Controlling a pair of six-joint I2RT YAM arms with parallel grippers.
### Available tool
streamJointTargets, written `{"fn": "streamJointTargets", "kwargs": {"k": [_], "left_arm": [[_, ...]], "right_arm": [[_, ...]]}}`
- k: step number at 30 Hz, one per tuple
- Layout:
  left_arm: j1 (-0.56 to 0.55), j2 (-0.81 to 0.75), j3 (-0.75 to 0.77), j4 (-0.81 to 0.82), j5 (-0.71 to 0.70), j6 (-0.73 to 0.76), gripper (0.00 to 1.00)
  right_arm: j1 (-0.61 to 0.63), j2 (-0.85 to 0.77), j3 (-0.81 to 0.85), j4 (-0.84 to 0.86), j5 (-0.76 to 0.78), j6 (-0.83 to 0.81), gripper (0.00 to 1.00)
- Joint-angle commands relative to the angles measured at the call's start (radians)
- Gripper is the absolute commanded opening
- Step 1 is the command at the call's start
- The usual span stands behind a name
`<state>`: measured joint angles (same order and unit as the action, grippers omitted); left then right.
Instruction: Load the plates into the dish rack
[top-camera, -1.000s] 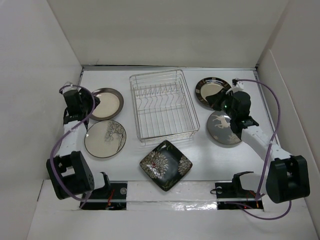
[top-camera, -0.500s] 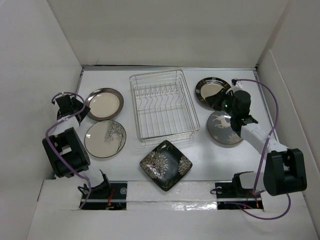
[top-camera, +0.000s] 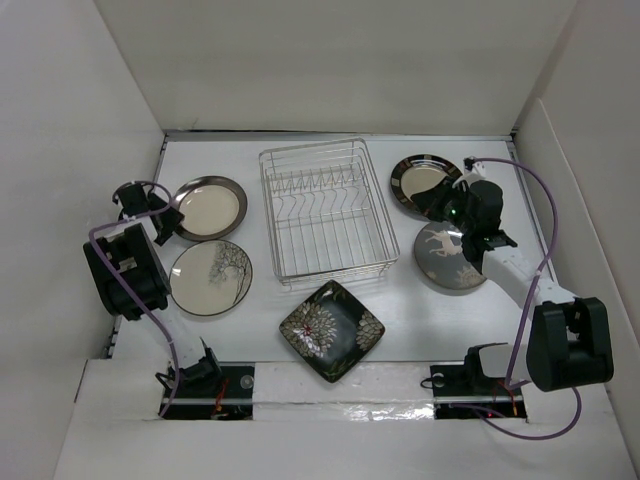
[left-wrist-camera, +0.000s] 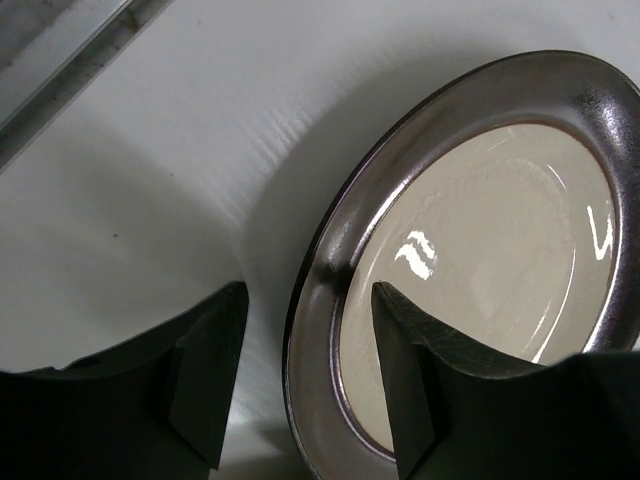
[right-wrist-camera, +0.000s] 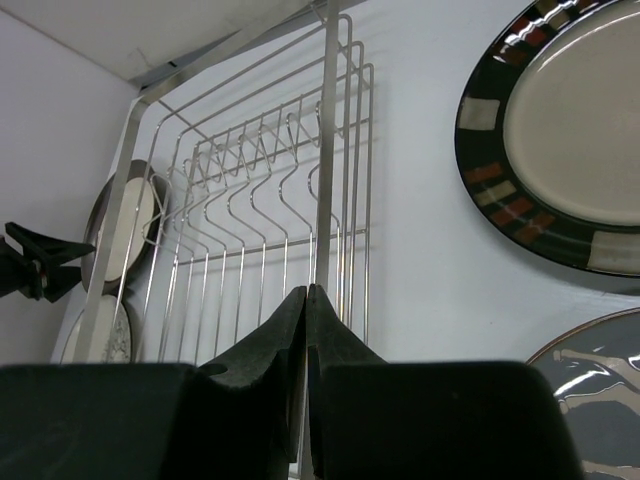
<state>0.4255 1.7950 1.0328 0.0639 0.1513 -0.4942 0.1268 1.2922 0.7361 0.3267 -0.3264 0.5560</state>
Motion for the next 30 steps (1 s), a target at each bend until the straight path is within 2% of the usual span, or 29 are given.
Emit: {"fn": "streamJointTargets", "kwargs": {"k": [1,8,11,12,15,23,27,30], "left_arm": [[-0.001,0.026,0.056,0.025,0.043,0.003,0.49],[-0.001,0.115,0.087,0.043,0.086,0.002,0.42],[-0.001,0.115,0.084,0.065,0.079,0.0,0.29],[-0.001,0.103,0.079,0.076,0.073,-0.004,0.16],[-0.001,0.072,0.062,0.117,0.056,-0.018,0.0],[-0.001,-0.084,0.01,0.321,0.109,-0.11,0.0],[-0.001,-0.189,0.016,0.362,0.113,-0.135,0.0],[-0.001,-0.262,-0.005,0.407,0.105,-0.18,0.0]], "right_arm": [[-0.015,-0.007,-0.001,0.063,0.0,-0.005,0.09],[-0.015,0.009,0.0,0.069,-0.003,-0.004,0.09],[-0.015,0.004,0.0,0.071,-0.002,-0.004,0.09],[-0.015,0.004,0.0,0.071,0.003,-0.007,0.09],[-0.015,0.001,-0.001,0.064,0.009,-0.008,0.08],[-0.006,0.009,0.008,0.063,0.016,-0.014,0.08],[0.005,0.004,0.011,0.058,0.027,-0.021,0.08],[0.016,-0.001,0.013,0.057,0.035,-0.027,0.13]]}}
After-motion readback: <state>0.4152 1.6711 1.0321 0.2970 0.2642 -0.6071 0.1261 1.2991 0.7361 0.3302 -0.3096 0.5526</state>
